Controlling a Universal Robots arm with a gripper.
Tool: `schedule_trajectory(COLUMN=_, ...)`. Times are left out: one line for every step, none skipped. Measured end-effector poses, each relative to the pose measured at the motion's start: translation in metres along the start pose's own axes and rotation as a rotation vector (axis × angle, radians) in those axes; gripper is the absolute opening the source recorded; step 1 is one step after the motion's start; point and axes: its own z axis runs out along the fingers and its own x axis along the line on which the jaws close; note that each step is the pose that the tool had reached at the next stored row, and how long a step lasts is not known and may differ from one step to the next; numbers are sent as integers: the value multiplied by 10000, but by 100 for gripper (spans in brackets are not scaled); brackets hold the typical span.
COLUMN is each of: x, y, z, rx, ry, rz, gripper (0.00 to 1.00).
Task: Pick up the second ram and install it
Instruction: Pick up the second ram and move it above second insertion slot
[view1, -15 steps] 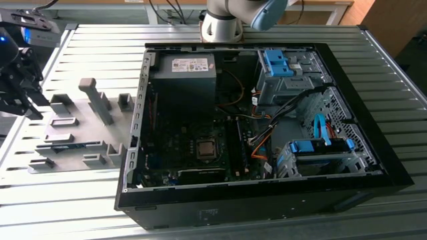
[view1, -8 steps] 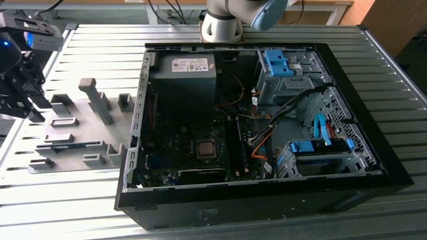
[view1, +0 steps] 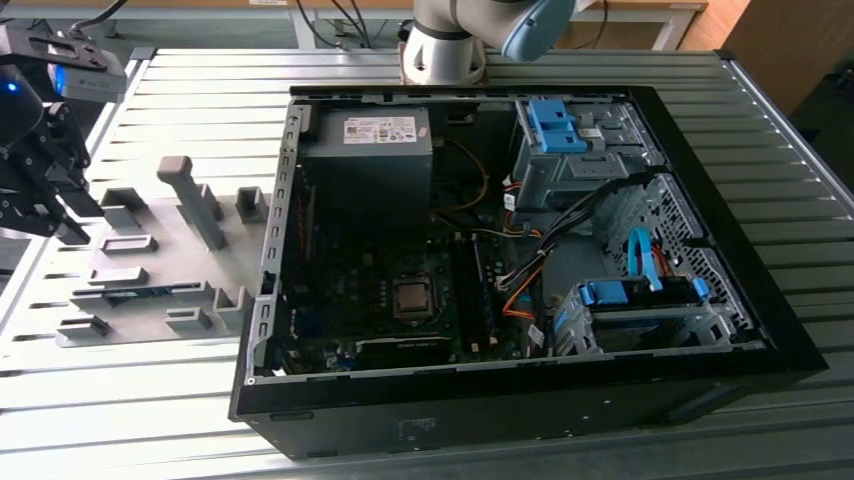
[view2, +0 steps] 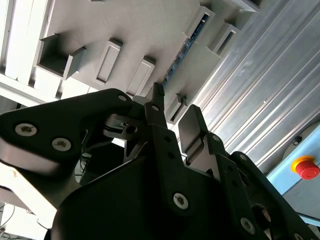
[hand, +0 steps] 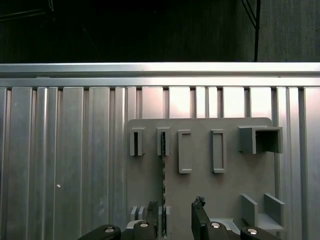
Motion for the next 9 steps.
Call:
schedule_trajectory(x=0, y=0, z=0, rx=0, ry=1, rz=0, gripper=40)
schedule_trajectory(x=0, y=0, z=0, rx=-1, ry=0, rz=0, gripper=40)
schedule_trajectory(x=0, y=0, z=0, rx=-1, ry=1, rz=0, gripper=40)
schedule_trajectory(x=0, y=0, z=1, rx=-1, ry=1, rz=0, gripper=40)
schedule_trajectory(x=0, y=0, z=5, rx=1, ry=0, rz=0, gripper=40)
schedule_trajectory(x=0, y=0, z=12, rx=3, ry=-2, rz=0, gripper=40)
schedule_trajectory(x=0, y=0, z=20, rx=5, ry=-1, rz=0, gripper=40)
schedule_trajectory(x=0, y=0, z=32, rx=6, ry=0, rz=0, gripper=40)
schedule_trajectory(x=0, y=-1, z=44, rx=7, ry=-1, rz=0, gripper=40)
